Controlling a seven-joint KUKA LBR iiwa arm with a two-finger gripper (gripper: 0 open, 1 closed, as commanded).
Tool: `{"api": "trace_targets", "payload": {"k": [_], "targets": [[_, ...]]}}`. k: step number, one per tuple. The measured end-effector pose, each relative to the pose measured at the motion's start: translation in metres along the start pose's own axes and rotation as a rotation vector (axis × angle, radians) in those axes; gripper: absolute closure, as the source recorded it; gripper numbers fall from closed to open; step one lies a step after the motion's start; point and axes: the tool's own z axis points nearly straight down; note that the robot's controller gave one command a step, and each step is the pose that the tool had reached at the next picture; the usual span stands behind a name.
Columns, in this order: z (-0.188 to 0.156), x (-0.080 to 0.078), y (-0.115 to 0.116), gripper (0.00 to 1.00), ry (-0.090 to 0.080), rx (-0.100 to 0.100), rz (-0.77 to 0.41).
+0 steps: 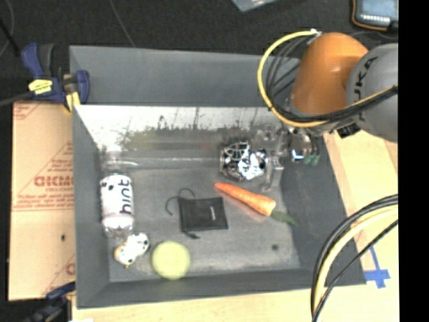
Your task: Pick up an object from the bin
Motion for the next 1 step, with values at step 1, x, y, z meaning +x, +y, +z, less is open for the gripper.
{"api": "trace_targets", "payload": {"k": [1], "targets": [[-0.0052, -0.0016, 0.0001, 0.0, -0.008, 0.001, -0.001]]}}
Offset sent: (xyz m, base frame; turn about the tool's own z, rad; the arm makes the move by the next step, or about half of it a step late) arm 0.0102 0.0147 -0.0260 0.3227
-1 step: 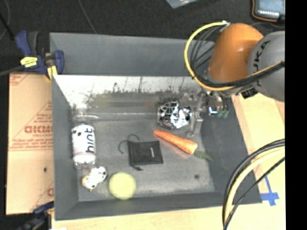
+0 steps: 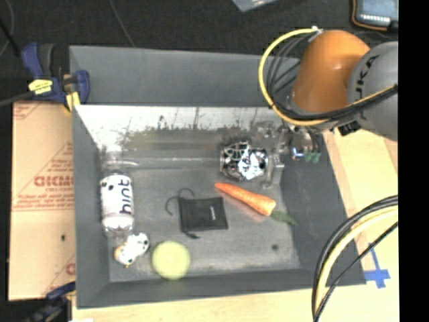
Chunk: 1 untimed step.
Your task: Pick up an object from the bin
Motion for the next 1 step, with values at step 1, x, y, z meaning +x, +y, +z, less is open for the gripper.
{"api": "trace_targets", "payload": {"k": [1], "targets": [[0.0159, -0.006, 0.0065, 0.0, 0.002, -0.001, 0.191]]}}
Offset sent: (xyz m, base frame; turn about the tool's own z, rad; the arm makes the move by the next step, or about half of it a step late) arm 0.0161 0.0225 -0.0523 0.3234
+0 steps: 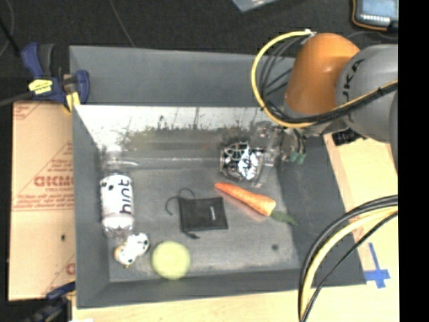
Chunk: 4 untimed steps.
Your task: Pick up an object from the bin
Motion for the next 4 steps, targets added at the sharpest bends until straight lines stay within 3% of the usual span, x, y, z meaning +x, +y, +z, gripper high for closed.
{"api": "trace_targets", "payload": {"k": [1, 2, 3, 4], "targets": [[0.037, -0.008, 0.017, 0.0, -0.002, 0.0, 0.13], [0.041, 0.004, 0.024, 0.0, -0.002, -0.001, 0.21], [0.073, 0.007, 0.025, 0.0, -0.008, -0.004, 0.394], [0.083, 0.004, 0.008, 1.0, -0.011, -0.003, 0.428]]}}
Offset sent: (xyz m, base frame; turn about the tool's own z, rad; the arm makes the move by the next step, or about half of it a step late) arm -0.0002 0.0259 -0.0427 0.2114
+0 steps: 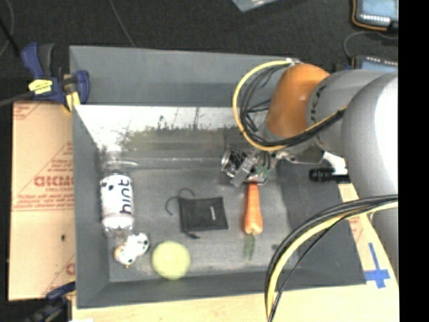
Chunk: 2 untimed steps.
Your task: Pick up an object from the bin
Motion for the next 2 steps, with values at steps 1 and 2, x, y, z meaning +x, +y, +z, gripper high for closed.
{"api": "trace_targets", "payload": {"k": [1, 2], "targets": [[0.0001, 0.0001, 0.0, 1.0, 0.0, 0.0, 0.0], [-0.0034, 0.0008, -0.0006, 1.0, 0.0, 0.001, -0.001]]}}
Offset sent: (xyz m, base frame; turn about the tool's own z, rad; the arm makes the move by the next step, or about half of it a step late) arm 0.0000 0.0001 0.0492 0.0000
